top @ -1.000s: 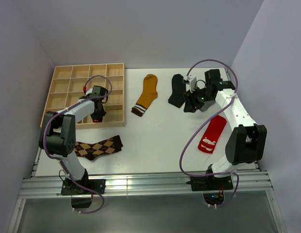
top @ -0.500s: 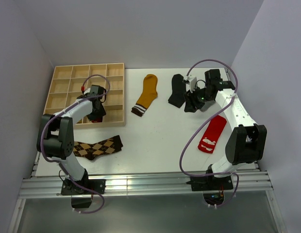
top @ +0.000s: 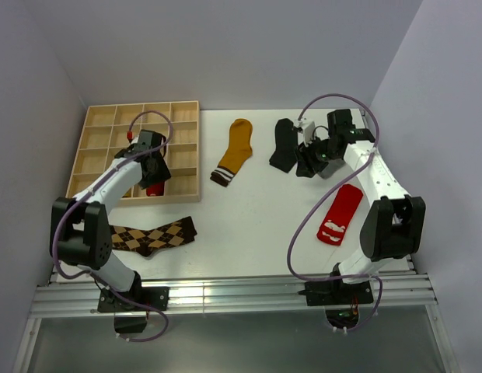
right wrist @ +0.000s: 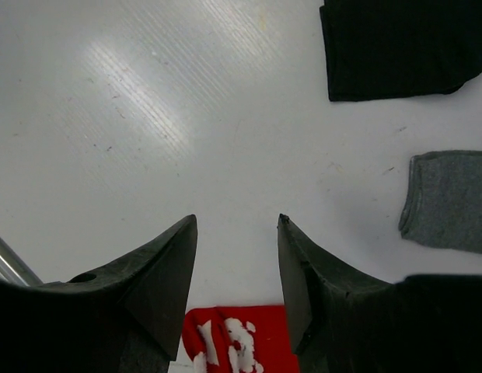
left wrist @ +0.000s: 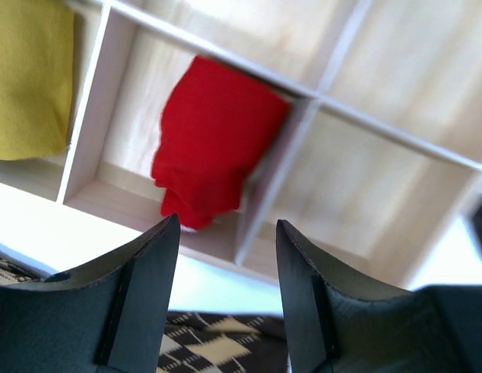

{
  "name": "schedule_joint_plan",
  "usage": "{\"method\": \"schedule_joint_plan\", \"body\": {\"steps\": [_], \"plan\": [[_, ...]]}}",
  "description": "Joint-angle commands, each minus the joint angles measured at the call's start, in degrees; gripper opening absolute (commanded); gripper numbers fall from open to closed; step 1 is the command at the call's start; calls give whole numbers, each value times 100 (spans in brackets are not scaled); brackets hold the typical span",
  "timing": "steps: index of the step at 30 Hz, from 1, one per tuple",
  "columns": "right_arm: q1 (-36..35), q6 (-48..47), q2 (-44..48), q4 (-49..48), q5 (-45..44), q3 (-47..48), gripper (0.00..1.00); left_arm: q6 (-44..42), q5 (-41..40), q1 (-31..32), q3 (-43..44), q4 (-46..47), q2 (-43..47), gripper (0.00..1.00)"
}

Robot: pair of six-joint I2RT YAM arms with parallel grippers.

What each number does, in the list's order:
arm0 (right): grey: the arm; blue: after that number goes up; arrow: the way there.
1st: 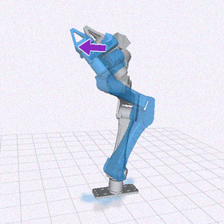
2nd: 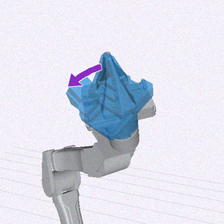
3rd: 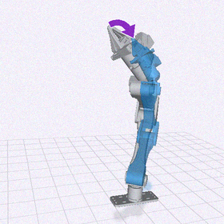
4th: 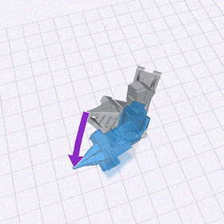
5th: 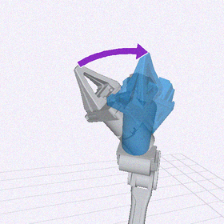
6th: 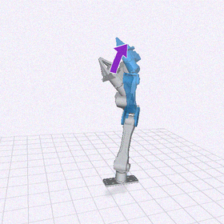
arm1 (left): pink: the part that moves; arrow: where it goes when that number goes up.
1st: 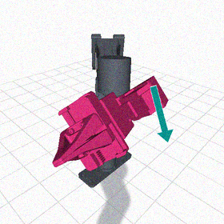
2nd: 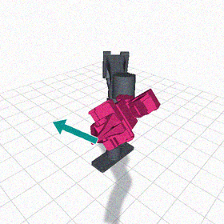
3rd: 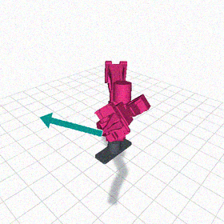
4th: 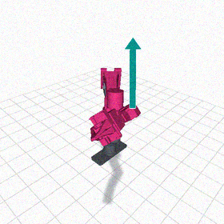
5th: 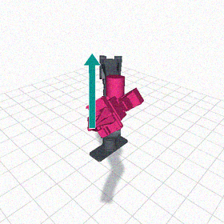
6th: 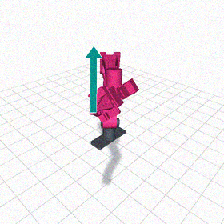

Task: Roll the socks
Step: Place the sock in the storage box, then move the sock to the center of the board.

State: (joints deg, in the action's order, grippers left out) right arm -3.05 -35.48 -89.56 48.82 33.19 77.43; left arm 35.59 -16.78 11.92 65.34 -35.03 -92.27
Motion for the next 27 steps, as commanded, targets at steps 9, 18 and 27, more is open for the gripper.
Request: {"method": "schedule_joint_plan", "body": {"steps": [9,18,27], "plan": [[-169,-1276,-1370,-733,-779,896,55,-123,465,582,1006,-75,1360,59],[-776,-1918,-2127,-1577,-1525,1020,63,-70,333,1453,1701,31,1273,60],[-1022,-1927,-3312,-1454,-2009,1950,63,-88,464,1550,1851,294,1316,62]]}}
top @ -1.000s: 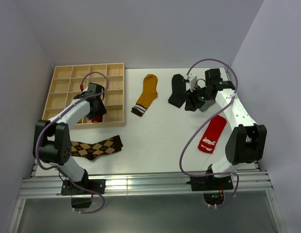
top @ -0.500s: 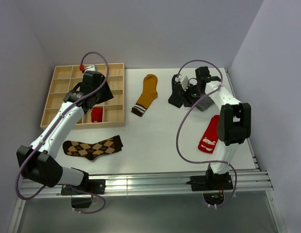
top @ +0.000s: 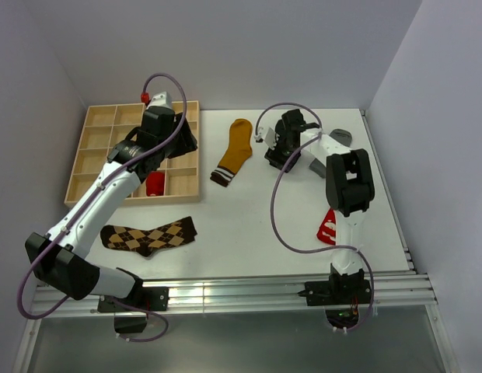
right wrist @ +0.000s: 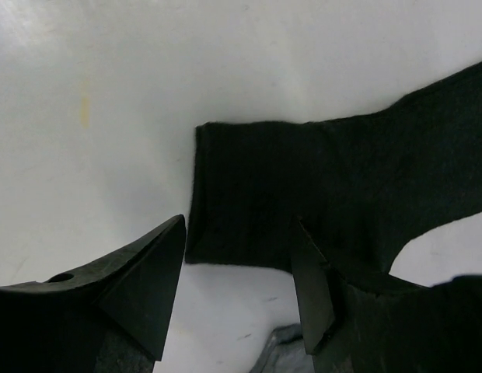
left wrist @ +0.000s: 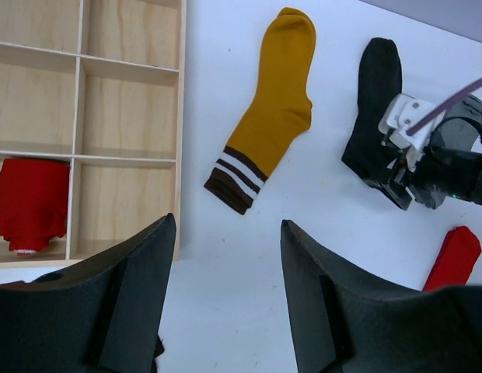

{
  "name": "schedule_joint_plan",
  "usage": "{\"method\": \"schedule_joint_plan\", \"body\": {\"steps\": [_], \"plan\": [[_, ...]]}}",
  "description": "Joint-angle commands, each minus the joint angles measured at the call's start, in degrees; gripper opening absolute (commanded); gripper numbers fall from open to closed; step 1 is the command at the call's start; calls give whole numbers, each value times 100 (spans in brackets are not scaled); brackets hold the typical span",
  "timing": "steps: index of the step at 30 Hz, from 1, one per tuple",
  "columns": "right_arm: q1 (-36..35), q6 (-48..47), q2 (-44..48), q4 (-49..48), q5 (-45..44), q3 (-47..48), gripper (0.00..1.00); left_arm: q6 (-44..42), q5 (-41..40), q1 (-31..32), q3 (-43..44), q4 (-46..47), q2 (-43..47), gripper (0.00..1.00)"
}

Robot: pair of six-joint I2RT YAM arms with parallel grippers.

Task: Roll the socks
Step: Move the sock to the center of the board.

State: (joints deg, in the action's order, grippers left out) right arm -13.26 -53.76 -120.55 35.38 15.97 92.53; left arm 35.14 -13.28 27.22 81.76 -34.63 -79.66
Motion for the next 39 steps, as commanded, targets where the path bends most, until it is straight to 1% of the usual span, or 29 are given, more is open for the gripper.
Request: {"method": "schedule_joint_plan", "body": {"steps": [1,3,7,9,11,14,16,17,20,24,25,26,28,31,32,35,36,38,39], "plan": [[-10,-74,-293,-5,-322,528,63,-51,124,20,200,255,64,62],[-10,-82,-460,83,-366,704,62,-77,106,20,200,255,73,62],[-37,-30,-539,136,-428,766,61,-147,62,29,174,247,56,62],[-54,-21,-635,285,-445,924,58,-182,62,20,174,229,12,62],[-63,14,-750,697,-428,1239,53,-191,132,20,174,246,-15,62],[-63,23,-1049,1418,-393,1679,48,-235,255,29,183,238,-94,62],[-54,-21,-1163,1839,-296,1759,47,-270,326,29,130,281,-129,62],[-54,14,-1207,1946,-270,1838,45,-279,361,29,113,273,-138,61],[-28,14,-1286,2359,-129,2031,43,-305,475,29,-10,326,-155,61],[-28,14,-1445,2930,-68,2260,32,-314,432,107,-151,369,-85,59],[-28,14,-1445,2975,-24,2226,23,-323,414,116,-177,396,-50,59],[-28,23,-1410,3010,29,2182,21,-314,388,143,-212,396,11,59],[-28,-21,-1340,3142,152,2033,20,-306,396,204,-370,466,108,58],[-54,-108,-1076,3388,634,1594,16,-288,203,388,-730,747,389,56],[-46,-135,-936,3475,940,1375,16,-314,177,459,-844,982,572,55],[-54,-337,-655,3932,1452,926,16,-340,150,766,-1503,1580,1020,53],[-72,-494,-610,4229,1775,829,16,-358,133,976,-1914,2113,1127,52],[-107,-696,-479,4521,2041,496,16,-411,-157,1275,-2329,2660,1399,52],[-133,-845,-443,4705,2242,372,16,-515,-253,1607,-2705,2916,1453,52]]}}
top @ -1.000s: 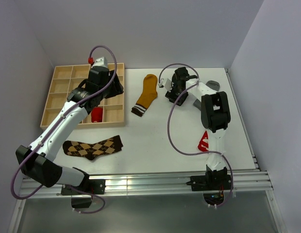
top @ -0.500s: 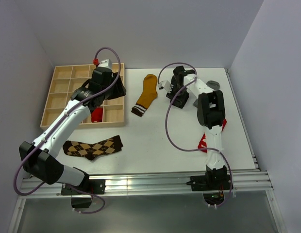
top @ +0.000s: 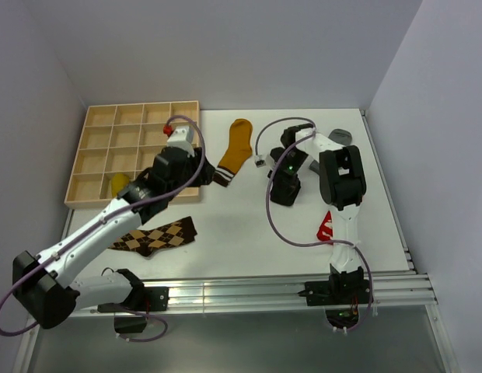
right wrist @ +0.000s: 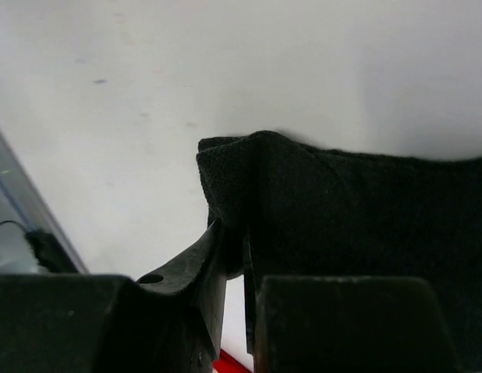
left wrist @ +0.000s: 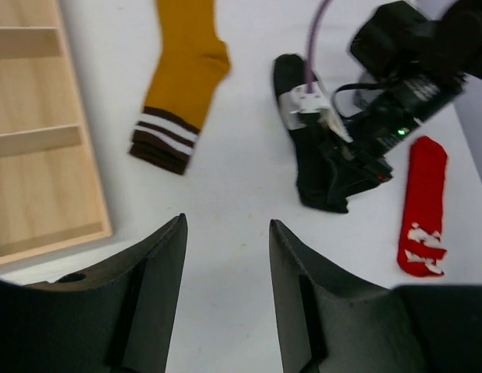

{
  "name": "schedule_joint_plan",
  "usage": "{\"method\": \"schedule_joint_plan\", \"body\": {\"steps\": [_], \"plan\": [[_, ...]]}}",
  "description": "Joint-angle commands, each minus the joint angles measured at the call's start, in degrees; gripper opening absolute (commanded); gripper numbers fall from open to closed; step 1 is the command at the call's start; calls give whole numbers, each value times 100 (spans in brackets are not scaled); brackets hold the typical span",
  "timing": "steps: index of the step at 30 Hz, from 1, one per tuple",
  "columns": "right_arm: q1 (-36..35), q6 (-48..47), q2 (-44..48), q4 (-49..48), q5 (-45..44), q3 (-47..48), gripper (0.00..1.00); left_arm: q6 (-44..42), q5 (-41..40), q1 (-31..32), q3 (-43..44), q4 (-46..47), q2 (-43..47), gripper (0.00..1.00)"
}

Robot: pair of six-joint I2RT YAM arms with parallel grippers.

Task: Roll the socks
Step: Move the sock to the center of the board.

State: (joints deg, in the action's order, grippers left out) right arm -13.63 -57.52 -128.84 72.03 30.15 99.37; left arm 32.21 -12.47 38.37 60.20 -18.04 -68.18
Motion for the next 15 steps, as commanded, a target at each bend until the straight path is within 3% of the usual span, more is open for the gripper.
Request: {"method": "schedule_joint_plan", "body": {"steps": [1,8,12,15], "plan": [[-148,-480,481,1050,895,-609,16,-276,-570,687,-710,1738,340,51],[-518,-664,851,1041,1282,-1701,16,-1504,-1337,2235,-1344,3182,-528,49],[-659,-664,895,1076,1590,-1992,16,-1981,-804,2946,-1406,3676,-1143,49],[-685,-708,878,1085,1704,-2158,16,-2113,-312,3132,-1389,3711,-1566,51]]}}
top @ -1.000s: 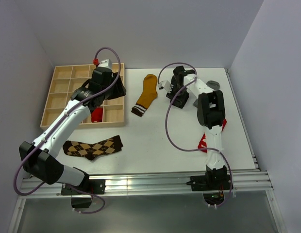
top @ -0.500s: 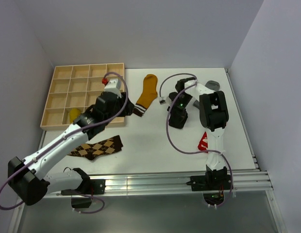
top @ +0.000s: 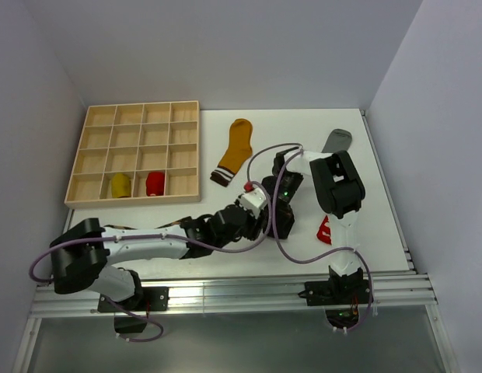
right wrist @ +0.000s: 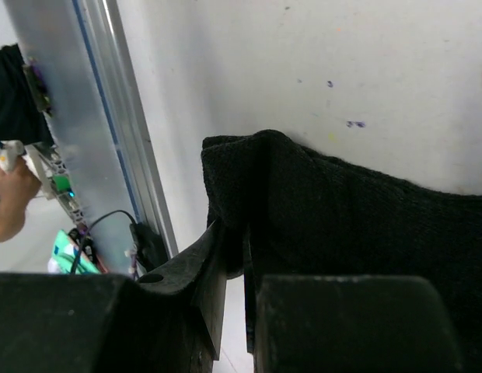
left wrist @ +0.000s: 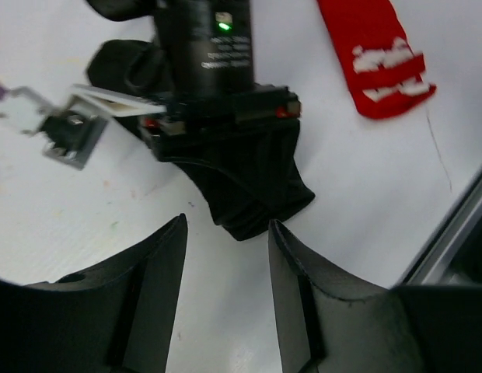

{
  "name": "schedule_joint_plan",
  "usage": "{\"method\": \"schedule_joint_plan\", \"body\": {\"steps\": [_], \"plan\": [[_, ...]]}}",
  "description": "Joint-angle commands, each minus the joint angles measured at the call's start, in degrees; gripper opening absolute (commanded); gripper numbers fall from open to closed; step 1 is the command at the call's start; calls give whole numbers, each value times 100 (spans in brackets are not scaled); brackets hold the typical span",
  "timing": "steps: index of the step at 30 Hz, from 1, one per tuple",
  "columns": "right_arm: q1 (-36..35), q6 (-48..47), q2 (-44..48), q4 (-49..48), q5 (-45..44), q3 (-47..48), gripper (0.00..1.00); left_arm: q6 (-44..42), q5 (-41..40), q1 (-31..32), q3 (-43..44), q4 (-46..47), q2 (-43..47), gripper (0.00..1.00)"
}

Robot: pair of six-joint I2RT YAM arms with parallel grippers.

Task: Roll the socks
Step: Move the sock to the center of the board, then roll the sock at the center of the board.

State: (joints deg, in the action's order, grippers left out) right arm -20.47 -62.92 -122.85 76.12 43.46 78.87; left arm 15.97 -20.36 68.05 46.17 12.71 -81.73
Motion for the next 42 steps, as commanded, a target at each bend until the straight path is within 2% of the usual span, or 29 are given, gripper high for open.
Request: {"method": "schedule_joint_plan", "body": {"steps": [1,6,13,20,24,28,37,40,42], "plan": [[8,-195,270,676,365,-231,16,-533,585,182,-3,645,-290,52],[17,-300,174,676,400,-486,16,-630,1112,323,-135,847,-729,58],[25,-186,59,668,312,-408,16,-946,946,735,-73,847,-1424,58],[34,-116,42,676,172,-364,16,-1490,165,1052,-188,1067,-1740,59],[52,-107,6,668,145,-337,16,-2105,-703,1306,-56,1154,-2083,60],[52,-98,-37,668,119,-294,15,-2633,-1485,1500,-108,1751,-2434,59],[87,-124,-73,659,57,-311,14,-3748,-2103,1509,-407,3279,-2883,58],[104,-124,-82,668,31,-302,15,-3960,-1929,1518,-582,3535,-2787,57],[105,-124,-99,668,31,-276,14,-4110,-1525,1518,-741,3642,-2699,58]]}}
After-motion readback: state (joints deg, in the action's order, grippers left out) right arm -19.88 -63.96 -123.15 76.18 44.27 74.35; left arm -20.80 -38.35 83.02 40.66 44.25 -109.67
